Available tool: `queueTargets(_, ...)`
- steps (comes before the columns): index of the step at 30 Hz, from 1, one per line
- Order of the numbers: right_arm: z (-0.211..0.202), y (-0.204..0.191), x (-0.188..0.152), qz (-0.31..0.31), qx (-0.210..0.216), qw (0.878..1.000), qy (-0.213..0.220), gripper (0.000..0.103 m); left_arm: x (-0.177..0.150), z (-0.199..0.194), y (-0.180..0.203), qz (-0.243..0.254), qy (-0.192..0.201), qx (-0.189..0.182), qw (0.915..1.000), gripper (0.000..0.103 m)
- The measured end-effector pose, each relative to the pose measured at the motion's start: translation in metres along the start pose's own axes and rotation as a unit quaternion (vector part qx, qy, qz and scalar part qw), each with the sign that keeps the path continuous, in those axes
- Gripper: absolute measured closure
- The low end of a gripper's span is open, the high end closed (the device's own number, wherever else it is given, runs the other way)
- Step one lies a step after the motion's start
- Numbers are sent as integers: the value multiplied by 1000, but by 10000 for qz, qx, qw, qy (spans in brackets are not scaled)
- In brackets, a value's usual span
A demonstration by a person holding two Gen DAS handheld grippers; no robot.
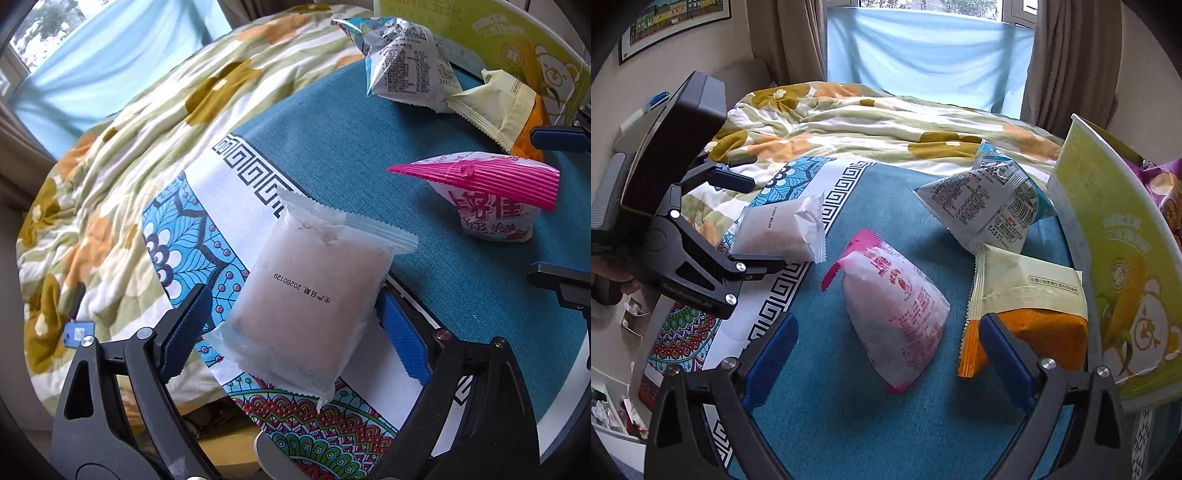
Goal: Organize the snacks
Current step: 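Grasp the white square packet with the left tool while the right tool grasps the pink-white bag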
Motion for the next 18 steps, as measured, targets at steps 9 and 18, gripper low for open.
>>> queueTargets(9, 27, -9, 5, -597, -45, 9980, -185, 27, 3, 9, 0, -114, -72, -326, 9994, 30)
queueTargets(18, 40, -2, 4, -520, 16, 9982, -313, 28, -6, 2, 3, -413, -208, -313, 9984, 33)
Point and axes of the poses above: each gripper's, at about its wrist camera, not at the fingertips, and z roughly the way its jaws point, y to its right, x to its top, the point moved 4 cm from there along z, roughly the way its jaws point, and after that the axes turned 3 degrees about -y, right-handed, at the moved point
